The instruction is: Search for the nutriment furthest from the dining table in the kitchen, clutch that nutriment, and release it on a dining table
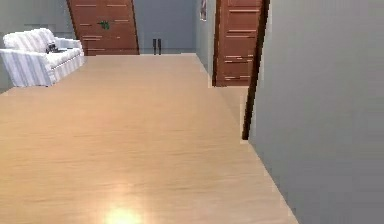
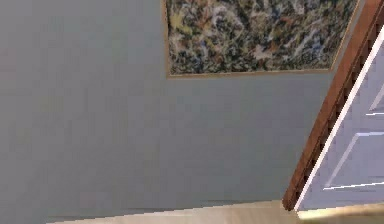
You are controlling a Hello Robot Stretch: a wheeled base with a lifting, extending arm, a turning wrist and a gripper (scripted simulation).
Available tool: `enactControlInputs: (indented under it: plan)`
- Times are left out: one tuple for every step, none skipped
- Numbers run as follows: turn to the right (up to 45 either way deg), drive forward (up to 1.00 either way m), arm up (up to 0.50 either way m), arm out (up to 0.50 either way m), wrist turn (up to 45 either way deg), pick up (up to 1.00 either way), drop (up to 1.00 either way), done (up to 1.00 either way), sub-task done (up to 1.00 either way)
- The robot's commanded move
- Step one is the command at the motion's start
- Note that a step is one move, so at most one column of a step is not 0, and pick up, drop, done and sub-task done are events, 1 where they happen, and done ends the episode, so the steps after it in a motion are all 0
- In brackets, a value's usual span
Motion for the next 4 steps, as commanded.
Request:
enactControlInputs:
  plan:
    - [0.0, 1.0, 0.0, 0.0, 0.0, 0.0, 0.0, 0.0, 0.0]
    - [0.0, 1.0, 0.0, 0.0, 0.0, 0.0, 0.0, 0.0, 0.0]
    - [0.0, 0.35, 0.0, 0.0, 0.0, 0.0, 0.0, 0.0, 0.0]
    - [36.0, 0.0, 0.0, 0.0, 0.0, 0.0, 0.0, 0.0, 0.0]
